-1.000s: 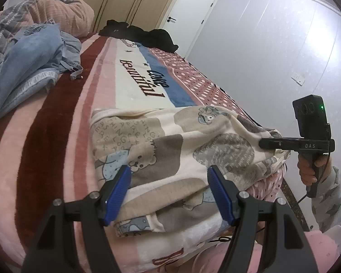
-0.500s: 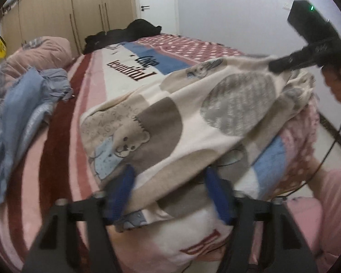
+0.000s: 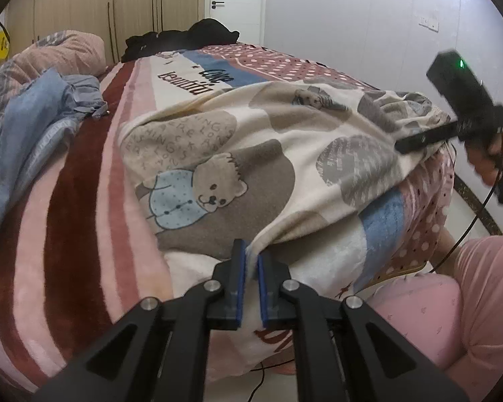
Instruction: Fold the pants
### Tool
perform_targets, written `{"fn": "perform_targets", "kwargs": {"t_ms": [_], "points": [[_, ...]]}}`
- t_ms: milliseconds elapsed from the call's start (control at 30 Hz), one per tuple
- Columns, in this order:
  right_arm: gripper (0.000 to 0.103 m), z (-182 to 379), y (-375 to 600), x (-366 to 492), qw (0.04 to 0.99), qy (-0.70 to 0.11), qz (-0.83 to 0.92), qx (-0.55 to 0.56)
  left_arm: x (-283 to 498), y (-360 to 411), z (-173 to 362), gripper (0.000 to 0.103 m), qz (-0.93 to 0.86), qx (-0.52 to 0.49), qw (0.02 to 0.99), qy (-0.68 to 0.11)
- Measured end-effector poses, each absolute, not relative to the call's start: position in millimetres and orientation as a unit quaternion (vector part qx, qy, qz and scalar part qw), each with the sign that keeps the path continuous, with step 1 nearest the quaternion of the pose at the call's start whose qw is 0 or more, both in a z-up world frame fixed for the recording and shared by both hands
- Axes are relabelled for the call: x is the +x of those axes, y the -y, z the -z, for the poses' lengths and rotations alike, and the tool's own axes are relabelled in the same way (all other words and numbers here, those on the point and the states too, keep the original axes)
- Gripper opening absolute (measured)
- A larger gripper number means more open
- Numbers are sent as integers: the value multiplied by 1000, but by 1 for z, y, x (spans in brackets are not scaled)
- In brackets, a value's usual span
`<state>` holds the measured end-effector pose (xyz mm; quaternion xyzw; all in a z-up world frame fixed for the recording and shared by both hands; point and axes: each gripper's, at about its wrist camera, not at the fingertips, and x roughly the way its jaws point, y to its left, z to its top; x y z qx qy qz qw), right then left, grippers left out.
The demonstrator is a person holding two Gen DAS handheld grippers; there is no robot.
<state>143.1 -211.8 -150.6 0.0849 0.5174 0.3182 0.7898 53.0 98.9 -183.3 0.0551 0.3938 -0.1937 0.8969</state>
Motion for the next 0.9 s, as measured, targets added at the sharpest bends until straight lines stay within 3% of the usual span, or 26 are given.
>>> {"fn": "perform_targets", "kwargs": {"t_ms": [67,100,133,367,500,667,700,767,833,900], "points": [[11,150,217,141,792,-510,-318,101,52,-104,177,30,210,34,893,-396],[22,148,222,138,792,-509,-318,109,51,-107,172,59,212,20,895,-393],[37,144,230,135,795,-505,-315,116,48,-111,165,76,206,8,902,-380],[60,120,354,96,852,-451,-182,194,55,-111,124,79,203,-61,923,-320],[65,135,413,86,856,-441,-102,250,70,-90,113,80,191,-66,931,-304],[65,157,446,105,852,-397,-84,331,89,-71,112,80,161,-81,934,-309],[64,158,448,107,853,-388,-85,339,90,-70,113,80,157,-86,934,-310],[48,158,444,116,856,-374,-81,347,94,-70,116,80,149,-95,932,-316],[14,155,442,123,864,-370,-67,336,94,-72,119,80,140,-100,932,-320],[11,148,435,127,871,-356,-75,329,93,-74,120,80,129,-100,933,-322]]}}
